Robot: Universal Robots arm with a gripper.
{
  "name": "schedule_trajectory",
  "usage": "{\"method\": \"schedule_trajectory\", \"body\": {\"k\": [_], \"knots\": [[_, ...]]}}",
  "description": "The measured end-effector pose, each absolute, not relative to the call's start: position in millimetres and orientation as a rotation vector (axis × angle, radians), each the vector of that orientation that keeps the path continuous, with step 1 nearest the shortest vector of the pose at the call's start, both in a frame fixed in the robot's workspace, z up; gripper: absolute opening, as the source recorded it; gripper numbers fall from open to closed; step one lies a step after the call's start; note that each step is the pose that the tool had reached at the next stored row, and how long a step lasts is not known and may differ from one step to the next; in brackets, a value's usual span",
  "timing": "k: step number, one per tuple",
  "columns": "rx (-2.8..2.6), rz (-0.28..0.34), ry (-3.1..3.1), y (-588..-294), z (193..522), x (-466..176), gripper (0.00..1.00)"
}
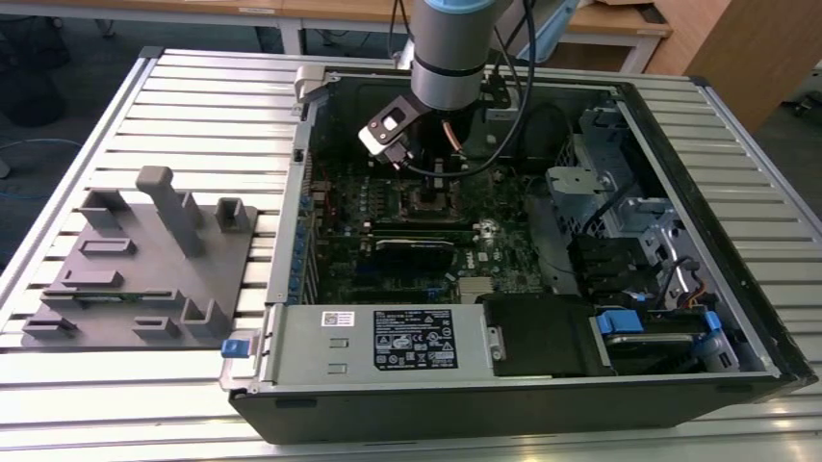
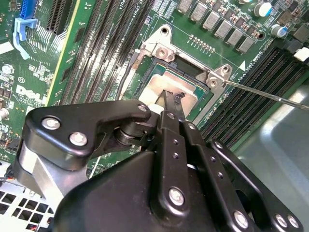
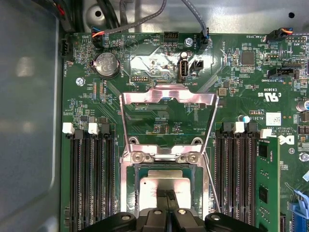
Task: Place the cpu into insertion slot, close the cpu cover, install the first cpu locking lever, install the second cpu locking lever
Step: 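Place the cpu into insertion slot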
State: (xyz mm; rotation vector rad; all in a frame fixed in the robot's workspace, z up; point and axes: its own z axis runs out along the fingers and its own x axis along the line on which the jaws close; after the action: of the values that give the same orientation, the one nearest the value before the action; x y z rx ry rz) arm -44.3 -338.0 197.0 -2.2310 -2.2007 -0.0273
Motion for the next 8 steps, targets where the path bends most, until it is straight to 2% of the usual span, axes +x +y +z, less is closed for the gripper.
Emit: {"method": "schedule_trajectory", "body": {"k": [8], "knots": [[-2.231,-0.029,-2.200,-337.9,204.4,-44.3,0.11]]}}
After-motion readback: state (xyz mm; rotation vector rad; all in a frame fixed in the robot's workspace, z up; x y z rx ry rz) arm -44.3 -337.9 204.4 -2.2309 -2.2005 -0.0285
